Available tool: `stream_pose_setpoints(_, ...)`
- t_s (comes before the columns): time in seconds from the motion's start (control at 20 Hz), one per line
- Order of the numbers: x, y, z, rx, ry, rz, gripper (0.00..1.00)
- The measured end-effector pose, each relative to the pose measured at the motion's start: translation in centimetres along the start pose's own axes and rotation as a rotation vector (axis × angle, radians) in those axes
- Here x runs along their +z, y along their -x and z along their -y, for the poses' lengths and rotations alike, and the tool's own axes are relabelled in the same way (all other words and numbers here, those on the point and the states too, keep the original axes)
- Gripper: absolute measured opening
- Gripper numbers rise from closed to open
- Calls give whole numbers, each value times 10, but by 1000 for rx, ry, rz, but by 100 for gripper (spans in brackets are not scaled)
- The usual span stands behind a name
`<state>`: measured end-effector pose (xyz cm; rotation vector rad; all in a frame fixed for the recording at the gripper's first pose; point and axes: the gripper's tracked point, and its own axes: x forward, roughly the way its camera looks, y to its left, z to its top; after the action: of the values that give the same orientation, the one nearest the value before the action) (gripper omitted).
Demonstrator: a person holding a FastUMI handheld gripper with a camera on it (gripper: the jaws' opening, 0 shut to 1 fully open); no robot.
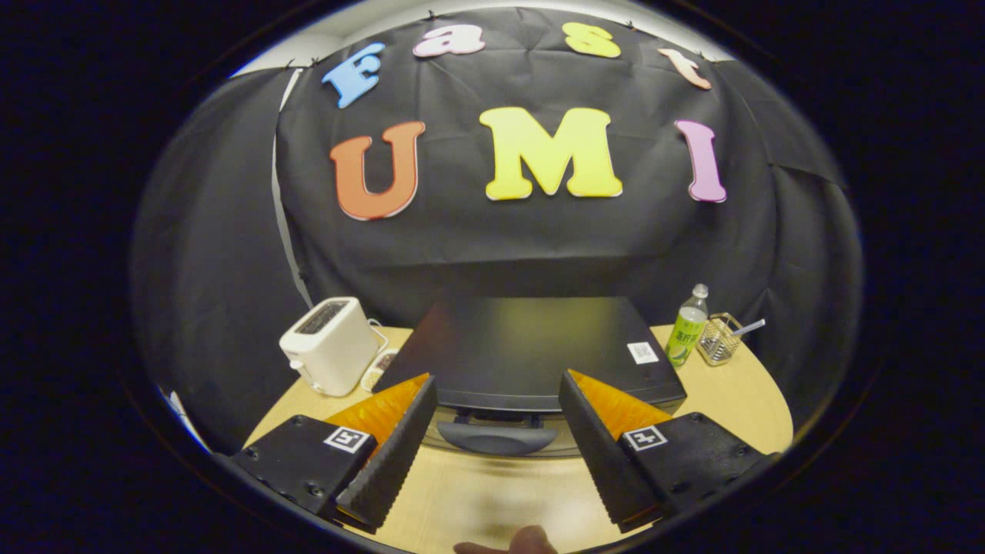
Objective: Open the toaster oven, put the food inside, and close the toaster oven door.
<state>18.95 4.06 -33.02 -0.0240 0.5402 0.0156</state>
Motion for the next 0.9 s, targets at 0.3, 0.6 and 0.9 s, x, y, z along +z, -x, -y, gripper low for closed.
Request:
stream_pose_setpoints(0.3,-21,-43,5,-62,33,-24,100)
stream_pose_setpoints(0.6,-32,-42,5,-105,135,25,100)
stream_pose_setpoints(0.9,-44,-38,10,-130,63,27,100)
